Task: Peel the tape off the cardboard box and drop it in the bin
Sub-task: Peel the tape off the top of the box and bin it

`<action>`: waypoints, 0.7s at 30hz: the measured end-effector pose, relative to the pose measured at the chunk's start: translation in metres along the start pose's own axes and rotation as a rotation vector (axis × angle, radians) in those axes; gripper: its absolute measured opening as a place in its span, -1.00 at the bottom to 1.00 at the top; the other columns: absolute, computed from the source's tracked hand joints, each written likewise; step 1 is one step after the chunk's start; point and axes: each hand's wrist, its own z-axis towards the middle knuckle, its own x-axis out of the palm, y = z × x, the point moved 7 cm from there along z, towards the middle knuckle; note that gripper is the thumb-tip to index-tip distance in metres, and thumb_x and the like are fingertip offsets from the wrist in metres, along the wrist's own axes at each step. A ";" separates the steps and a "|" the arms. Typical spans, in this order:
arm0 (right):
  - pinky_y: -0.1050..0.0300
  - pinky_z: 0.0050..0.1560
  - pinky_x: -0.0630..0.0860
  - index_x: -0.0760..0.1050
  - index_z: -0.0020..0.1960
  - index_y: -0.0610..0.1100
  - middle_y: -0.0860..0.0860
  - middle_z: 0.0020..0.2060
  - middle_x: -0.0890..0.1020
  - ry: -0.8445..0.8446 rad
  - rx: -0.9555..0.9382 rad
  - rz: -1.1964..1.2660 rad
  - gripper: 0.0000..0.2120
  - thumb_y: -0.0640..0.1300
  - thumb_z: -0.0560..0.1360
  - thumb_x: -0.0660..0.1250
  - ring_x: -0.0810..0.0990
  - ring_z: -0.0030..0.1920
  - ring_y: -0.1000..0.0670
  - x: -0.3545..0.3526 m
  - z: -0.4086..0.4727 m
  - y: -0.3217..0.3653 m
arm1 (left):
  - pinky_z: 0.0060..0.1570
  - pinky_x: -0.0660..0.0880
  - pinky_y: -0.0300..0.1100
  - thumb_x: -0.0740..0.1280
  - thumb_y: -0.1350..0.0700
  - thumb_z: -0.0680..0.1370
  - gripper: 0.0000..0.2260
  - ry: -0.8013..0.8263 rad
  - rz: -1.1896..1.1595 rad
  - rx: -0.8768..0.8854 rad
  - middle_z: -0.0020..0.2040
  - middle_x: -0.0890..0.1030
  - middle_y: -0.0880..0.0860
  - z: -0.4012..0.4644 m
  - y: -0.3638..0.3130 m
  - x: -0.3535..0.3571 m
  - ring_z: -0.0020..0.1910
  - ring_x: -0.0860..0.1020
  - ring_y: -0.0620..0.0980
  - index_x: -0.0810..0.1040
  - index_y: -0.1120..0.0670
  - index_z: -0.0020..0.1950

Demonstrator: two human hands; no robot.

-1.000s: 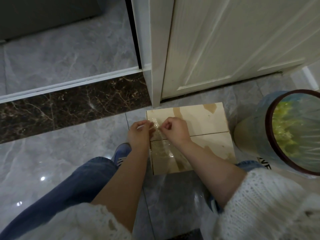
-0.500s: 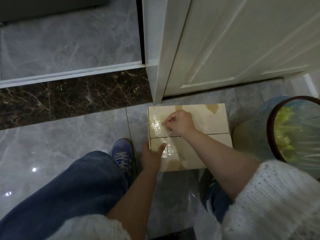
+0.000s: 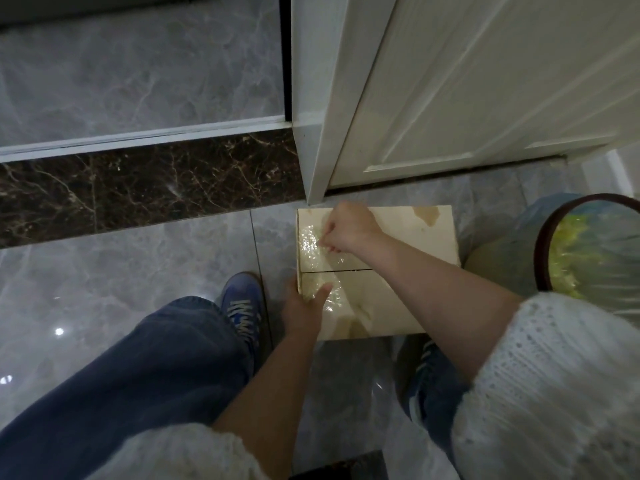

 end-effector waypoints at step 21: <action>0.30 -0.19 0.50 0.58 -0.32 -0.10 0.09 -0.63 0.54 0.309 0.108 -0.472 -0.73 -0.02 0.51 0.46 0.59 -0.29 0.12 -0.011 0.005 0.040 | 0.22 0.47 -0.05 0.47 0.07 0.56 -0.51 0.044 -0.003 -0.029 0.21 0.61 0.09 -0.002 0.000 0.001 0.22 0.57 0.12 0.43 0.11 0.44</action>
